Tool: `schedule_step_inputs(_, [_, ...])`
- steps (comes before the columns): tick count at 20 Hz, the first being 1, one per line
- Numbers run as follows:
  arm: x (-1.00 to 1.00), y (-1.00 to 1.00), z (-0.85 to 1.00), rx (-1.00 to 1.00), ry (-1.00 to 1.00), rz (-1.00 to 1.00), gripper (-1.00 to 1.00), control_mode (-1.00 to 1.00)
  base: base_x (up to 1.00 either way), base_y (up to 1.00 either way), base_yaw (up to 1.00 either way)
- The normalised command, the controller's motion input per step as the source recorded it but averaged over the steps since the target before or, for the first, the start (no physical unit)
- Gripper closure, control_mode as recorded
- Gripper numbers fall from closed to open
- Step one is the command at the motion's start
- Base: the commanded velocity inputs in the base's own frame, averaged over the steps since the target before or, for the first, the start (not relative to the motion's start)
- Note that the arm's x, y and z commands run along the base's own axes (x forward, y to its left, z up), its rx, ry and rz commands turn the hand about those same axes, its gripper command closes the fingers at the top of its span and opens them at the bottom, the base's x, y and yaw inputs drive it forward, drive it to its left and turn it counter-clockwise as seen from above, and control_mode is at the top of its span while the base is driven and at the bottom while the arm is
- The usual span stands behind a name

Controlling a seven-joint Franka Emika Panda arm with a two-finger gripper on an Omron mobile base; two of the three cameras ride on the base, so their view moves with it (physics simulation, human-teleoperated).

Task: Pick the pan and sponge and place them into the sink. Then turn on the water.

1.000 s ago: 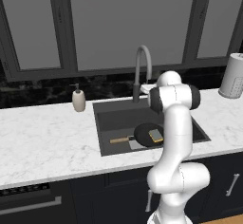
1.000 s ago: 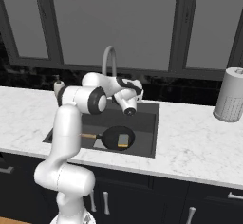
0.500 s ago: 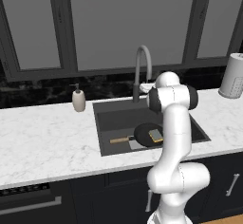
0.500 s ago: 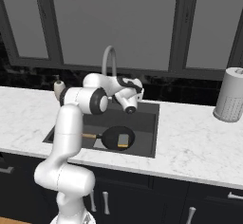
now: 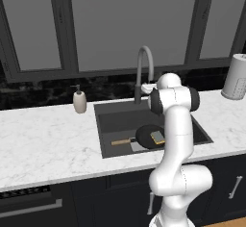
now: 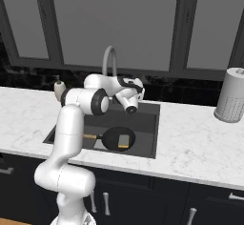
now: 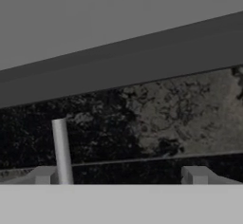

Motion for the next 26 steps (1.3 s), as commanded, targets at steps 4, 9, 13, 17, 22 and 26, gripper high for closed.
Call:
schedule_step_inputs(4, [0.0, -0.04, 0.0, 0.0, 0.0, 0.0, -1.0, -1.0, 0.0, 0.0, 0.0])
schedule_step_inputs(9, [0.0, -0.08, 0.0, 0.0, -0.01, 0.0, -1.0, -1.0, 0.0, 0.0, 0.0])
schedule_step_inputs(13, [0.0, -0.08, 0.0, 0.0, -0.01, 0.0, -1.0, -1.0, 0.0, 0.0, 0.0])
schedule_step_inputs(17, [0.0, -0.32, 0.0, 0.0, 0.0, 0.0, -1.0, -1.0, 0.0, 0.0, 0.0])
schedule_step_inputs(22, [0.0, -0.58, 0.0, 0.0, 0.0, 0.0, -1.0, -1.0, 0.0, 0.0, 0.0])
schedule_step_inputs(26, [0.0, -0.74, 0.0, 0.01, 0.0, 0.0, -1.0, -1.0, 0.0, 0.0, 0.0])
